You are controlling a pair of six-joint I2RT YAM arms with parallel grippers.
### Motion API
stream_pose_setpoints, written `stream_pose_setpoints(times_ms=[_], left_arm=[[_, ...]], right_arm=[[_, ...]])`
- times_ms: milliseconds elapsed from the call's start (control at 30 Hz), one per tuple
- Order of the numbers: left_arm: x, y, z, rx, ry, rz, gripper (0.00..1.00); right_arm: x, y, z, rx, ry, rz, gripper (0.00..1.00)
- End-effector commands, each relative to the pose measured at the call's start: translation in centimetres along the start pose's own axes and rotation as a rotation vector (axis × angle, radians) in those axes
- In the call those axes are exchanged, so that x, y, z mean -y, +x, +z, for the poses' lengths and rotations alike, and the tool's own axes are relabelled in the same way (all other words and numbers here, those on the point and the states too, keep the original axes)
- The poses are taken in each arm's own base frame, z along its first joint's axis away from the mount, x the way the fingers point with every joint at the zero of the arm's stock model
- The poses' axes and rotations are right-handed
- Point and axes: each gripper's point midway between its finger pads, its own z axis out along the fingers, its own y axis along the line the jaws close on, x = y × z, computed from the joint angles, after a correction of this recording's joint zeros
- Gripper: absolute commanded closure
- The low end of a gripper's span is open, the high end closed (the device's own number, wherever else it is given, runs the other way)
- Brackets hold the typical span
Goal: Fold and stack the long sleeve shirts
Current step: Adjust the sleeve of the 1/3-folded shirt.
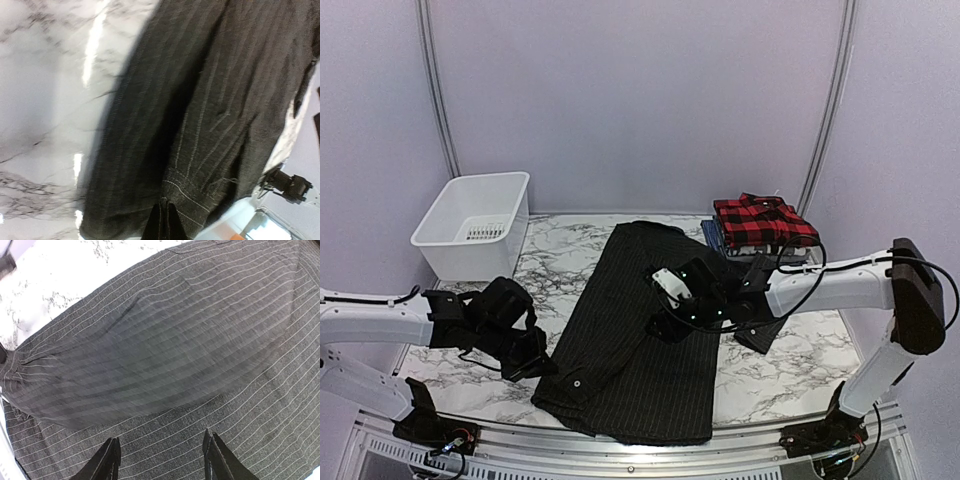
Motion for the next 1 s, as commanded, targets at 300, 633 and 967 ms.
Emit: stream_pose_setpoints(times_ms=[300,633,967], left_arm=[[-2.7,0.7,-0.1,0.021,-0.122,0.135,1.0],[0.8,-0.3,-0.9,0.048,-0.106,0.241,1.0],[0.2,0.4,-0.9,0.012,-0.109,0.264,0.48]], right_arm=[[3.0,-2.9,-1.2,0.07,0.086,0.096,0.47],[2.7,-6.0,0.7,0.11,0.042,0.116,0.47],[2.0,-8.7,5.4,0.115,-0.009,0.113,0.48]])
